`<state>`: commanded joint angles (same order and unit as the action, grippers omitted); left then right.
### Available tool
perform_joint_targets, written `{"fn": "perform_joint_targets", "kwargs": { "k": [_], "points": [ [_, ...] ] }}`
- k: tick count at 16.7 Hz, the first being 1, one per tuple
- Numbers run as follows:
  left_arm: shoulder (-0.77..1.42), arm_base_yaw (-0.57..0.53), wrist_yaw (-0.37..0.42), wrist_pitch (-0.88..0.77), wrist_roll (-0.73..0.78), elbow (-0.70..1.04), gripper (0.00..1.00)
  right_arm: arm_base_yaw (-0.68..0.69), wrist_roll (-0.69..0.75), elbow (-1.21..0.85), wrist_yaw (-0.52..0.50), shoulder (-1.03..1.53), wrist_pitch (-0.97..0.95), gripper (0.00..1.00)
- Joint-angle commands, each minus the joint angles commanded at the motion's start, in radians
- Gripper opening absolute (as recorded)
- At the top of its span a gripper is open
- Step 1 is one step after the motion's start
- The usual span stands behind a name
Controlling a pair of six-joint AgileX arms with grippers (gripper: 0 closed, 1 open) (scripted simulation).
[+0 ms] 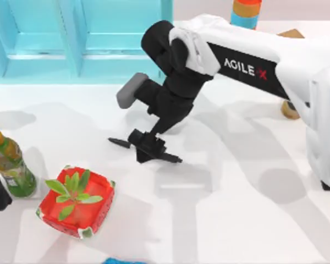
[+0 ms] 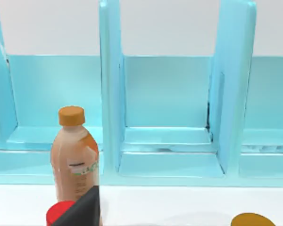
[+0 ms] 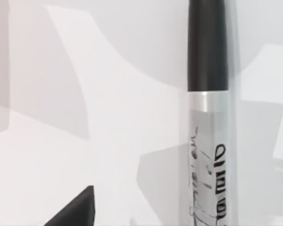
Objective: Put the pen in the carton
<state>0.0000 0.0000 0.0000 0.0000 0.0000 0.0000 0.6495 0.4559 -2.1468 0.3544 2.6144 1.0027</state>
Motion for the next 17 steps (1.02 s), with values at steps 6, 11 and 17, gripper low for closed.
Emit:
{"fn": "perform_joint_targets", "kwargs": {
  "k": [6,11,17],
  "points": [
    [0.000,0.000,0.000,0.000,0.000,0.000,1.00,0.000,0.000,0.000,0.000,0.000,0.000,0.77],
    [0.000,0.000,0.000,0.000,0.000,0.000,1.00,0.000,0.000,0.000,0.000,0.000,0.000,0.40],
    [0.000,0.000,0.000,0.000,0.000,0.000,1.00,0.000,0.000,0.000,0.000,0.000,0.000,0.00]
  ]
}}
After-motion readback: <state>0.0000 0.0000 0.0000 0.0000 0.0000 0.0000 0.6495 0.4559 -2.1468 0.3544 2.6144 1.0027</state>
